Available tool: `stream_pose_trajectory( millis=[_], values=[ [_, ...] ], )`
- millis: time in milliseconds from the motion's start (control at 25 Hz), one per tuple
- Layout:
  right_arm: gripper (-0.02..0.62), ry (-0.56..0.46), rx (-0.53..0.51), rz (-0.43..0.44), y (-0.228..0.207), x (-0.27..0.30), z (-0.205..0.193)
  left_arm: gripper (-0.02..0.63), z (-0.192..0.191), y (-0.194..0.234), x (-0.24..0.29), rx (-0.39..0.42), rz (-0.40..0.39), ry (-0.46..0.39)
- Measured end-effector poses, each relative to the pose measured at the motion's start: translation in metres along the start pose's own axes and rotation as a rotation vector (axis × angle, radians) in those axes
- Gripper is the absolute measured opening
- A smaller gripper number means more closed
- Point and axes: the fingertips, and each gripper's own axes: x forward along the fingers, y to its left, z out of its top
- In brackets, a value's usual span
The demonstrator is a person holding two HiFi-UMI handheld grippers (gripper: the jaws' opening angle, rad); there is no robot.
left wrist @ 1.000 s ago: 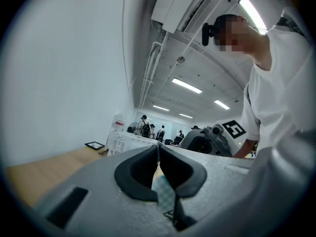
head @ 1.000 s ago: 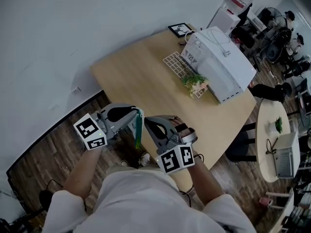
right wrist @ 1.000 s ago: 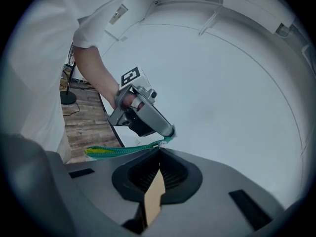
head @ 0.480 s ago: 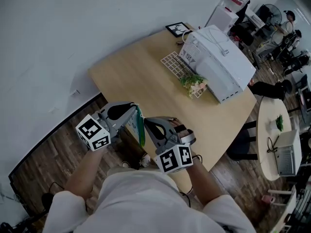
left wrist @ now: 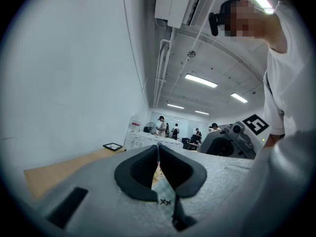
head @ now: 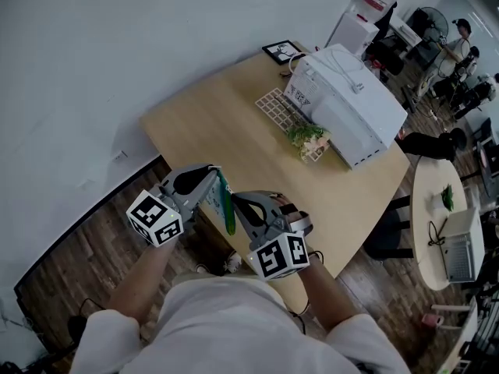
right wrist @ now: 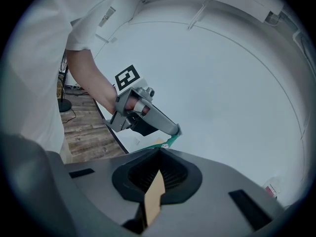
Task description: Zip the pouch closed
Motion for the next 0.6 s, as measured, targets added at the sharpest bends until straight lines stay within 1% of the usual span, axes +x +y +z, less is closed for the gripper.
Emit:
stream_pose_trajectory(
  millis=[120,240,440,600],
  values=[
    [0.002,0.009,0.002,0.008,0.002,0.000,-0.003,0.023,0.007,0.012,-0.002,-0.011,0.024,-0.016],
    [0.002,0.009,0.011,0.000,-0.001,-0.002,-0.005,0.024,0.013,0.014,-0.001,0.011,0.012,-0.013],
    [0.002,0.011,0.011,-0.004,-0.005,-0.004,-0.004,0.024,0.016,0.013,0.000,0.029,0.022,-0.017],
    [0.002,0.020,0.024,-0.003,-0.003,-0.006,-0.008,0.023,0.020,0.018,-0.005,0.036,0.053,-0.026]
  ],
)
